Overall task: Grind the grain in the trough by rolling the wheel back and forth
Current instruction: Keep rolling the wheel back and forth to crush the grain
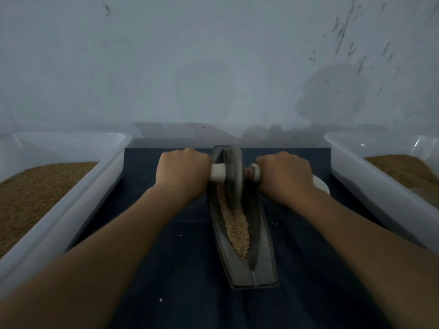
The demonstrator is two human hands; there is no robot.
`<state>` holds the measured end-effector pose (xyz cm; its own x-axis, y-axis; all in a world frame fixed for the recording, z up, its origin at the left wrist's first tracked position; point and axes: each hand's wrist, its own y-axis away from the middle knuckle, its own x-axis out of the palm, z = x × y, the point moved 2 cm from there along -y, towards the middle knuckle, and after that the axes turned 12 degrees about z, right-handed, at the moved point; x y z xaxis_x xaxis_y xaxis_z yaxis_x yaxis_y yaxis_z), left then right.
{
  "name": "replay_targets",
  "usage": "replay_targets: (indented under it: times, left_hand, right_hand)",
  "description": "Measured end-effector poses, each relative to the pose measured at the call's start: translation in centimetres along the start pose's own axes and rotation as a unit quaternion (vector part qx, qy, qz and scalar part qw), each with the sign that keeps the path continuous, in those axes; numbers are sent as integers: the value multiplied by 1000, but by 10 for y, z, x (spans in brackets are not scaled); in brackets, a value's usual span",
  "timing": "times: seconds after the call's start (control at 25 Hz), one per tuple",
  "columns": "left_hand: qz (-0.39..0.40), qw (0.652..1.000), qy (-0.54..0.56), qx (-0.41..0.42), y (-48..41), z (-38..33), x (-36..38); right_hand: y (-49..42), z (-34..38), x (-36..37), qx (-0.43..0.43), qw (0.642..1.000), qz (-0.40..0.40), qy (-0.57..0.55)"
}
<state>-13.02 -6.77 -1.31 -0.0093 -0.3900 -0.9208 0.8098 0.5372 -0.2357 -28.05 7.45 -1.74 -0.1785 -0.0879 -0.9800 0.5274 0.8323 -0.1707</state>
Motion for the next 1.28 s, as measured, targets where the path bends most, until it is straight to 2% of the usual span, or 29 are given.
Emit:
replay_targets:
  times: [0.08,0.2,0.28,0.4,0.48,0.56,0.68,0.84,0.96,1.04,1.28]
  left_hand:
    - [24,1000,-11,3,-18,1,-7]
    - [30,999,5,20,0,2,-8]
    - [-16,999,5,37,32,2,-3]
    - [-71,995,-2,65,59,5,-4]
    - [-46,998,-4,45,49,5,3]
    - [-24,1000,12,8,25,3,11]
    - [-5,1000,4,1,-12,1,-1]
    - [3,1000,14,18,15,2,-2]
    - [-39,998,9,51,60,4,-2]
    - [-64,996,16,61,59,6,-6]
    - [15,999,47,-7,-8,6,8]
  right_hand:
    - [-16,2,-1,10,1000,16,-24]
    - [4,0,-5,-4,1000,22,-8]
    - [34,-3,-4,-22,999,2,28]
    - [62,-1,-7,-45,993,-80,78]
    - [48,-1,-8,-42,994,-59,80]
    - [17,0,-6,-25,999,-16,38]
    - [-17,2,-6,-4,1000,28,-12]
    - [13,2,-7,-19,1000,13,20]
    - [54,0,-11,-35,998,-4,60]
    - [58,-2,-13,-28,997,-11,77]
    - [-14,6,-9,-7,999,11,33]
